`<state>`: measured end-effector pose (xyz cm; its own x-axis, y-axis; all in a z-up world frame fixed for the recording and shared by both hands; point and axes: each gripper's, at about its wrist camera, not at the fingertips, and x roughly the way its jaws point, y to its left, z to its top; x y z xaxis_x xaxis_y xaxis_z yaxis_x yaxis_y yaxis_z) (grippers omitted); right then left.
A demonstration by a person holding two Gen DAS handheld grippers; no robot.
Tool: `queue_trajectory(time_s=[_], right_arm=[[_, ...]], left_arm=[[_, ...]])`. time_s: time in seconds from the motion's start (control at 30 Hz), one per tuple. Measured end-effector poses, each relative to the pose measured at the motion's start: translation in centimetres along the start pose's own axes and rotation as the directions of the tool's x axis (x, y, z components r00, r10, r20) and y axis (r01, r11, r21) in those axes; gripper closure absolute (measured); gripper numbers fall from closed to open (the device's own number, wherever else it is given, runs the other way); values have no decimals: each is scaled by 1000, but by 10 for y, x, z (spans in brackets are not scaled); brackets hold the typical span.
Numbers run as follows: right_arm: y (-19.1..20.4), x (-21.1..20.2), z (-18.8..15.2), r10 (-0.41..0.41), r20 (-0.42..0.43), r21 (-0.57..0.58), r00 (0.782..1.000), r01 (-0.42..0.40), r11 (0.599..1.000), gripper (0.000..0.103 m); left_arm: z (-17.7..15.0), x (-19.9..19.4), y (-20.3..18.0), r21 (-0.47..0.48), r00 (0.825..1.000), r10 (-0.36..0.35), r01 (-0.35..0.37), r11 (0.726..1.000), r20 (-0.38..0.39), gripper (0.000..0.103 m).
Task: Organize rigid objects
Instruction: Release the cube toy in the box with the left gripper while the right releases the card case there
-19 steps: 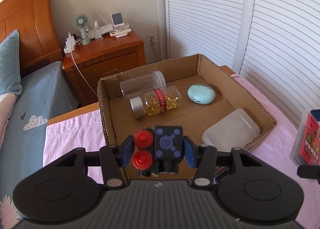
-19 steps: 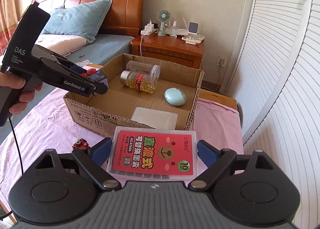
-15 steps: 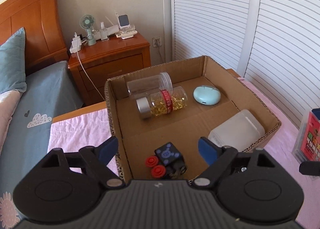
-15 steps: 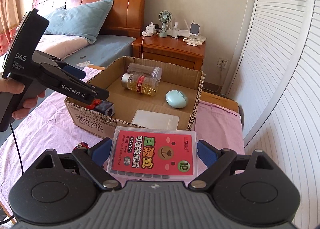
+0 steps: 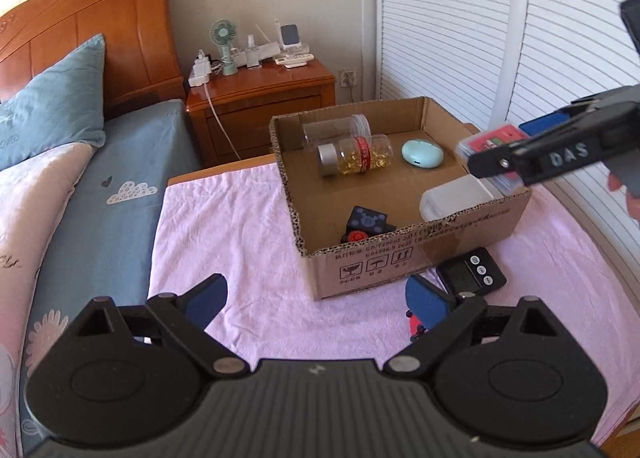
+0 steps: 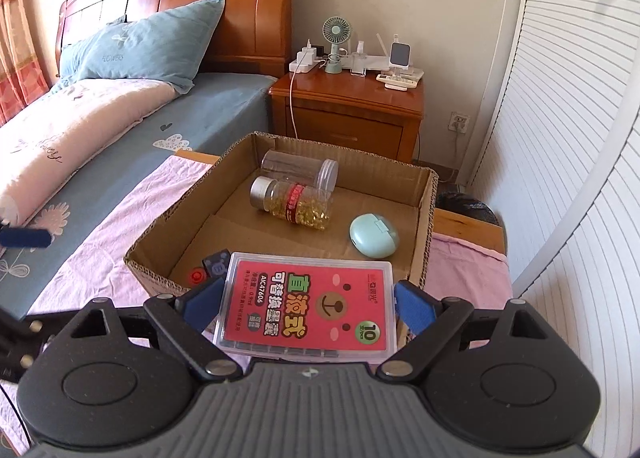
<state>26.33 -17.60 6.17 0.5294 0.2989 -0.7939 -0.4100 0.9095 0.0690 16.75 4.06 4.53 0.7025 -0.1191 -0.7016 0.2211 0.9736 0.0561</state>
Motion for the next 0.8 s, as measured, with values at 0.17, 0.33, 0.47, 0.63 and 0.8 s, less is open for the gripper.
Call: queue_trajectory(time_s=[0.17,0.33,0.47,0.63,0.8], right_arm=[[16,27,32,12,-15,8,1000,-11,1000,9],[34,59,56,7,-43,7,999,-6,1000,9],[45,83,68,-11,-71,9,997,11,1000,9],[52,105,73,-39,-79,34,996,42,999,9],[53,110,73,-42,-81,67,996,48,997,0]], left_arm=[[-22,-15,8,-55,1000,-1,2,998,13,7],[-33,-15,12,-53,1000,17,-18,998,-5,7],[-36,-19,15,-53,1000,-19,19,998,6,7],[-39,-22,16,-59,999,-32,33,998,17,7],[-42,-24,19,-68,999,-39,40,997,16,7]])
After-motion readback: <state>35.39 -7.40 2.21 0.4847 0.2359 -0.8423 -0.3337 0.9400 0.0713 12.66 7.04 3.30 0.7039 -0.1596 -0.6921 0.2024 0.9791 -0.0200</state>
